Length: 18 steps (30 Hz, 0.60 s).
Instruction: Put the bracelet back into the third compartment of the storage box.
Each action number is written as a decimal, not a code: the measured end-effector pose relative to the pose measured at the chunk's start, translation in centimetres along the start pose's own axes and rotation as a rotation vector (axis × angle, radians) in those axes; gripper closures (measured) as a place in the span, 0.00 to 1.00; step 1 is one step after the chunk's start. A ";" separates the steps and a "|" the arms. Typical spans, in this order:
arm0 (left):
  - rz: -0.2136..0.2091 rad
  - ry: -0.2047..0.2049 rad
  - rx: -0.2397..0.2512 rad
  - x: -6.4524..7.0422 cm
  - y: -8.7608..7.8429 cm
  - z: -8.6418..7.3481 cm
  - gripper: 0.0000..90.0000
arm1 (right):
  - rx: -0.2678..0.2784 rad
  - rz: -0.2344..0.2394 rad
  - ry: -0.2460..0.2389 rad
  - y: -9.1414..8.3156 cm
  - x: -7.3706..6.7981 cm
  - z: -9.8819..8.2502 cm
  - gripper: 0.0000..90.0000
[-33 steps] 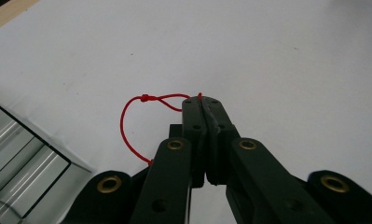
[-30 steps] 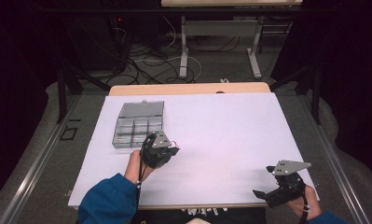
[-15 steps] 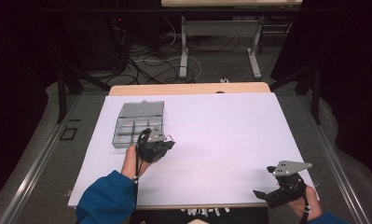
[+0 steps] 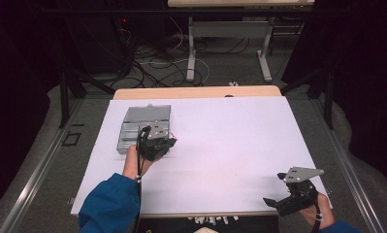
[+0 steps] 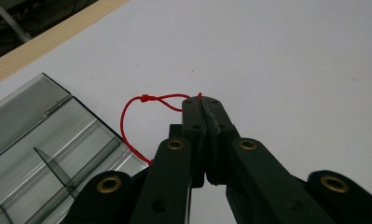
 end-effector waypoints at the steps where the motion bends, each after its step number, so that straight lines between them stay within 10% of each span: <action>1: 0.000 -0.001 -0.002 -0.1 -0.1 0.0 0.99 | 0.000 0.002 -0.002 0.0 0.0 0.0 0.00; 18: 0.035 -0.021 0.031 -1.6 -0.3 0.5 0.99 | -0.009 -0.002 0.012 0.0 -0.1 0.0 0.00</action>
Point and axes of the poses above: each handheld gripper's, and its own axes: y roughly forward along the jaws, z roughly out of its top, x roughly to its right, the point moved 6 cm from there along y, roughly forward along the jaws, and after that the axes turned 14 degrees about -z, right-handed, at the moved point
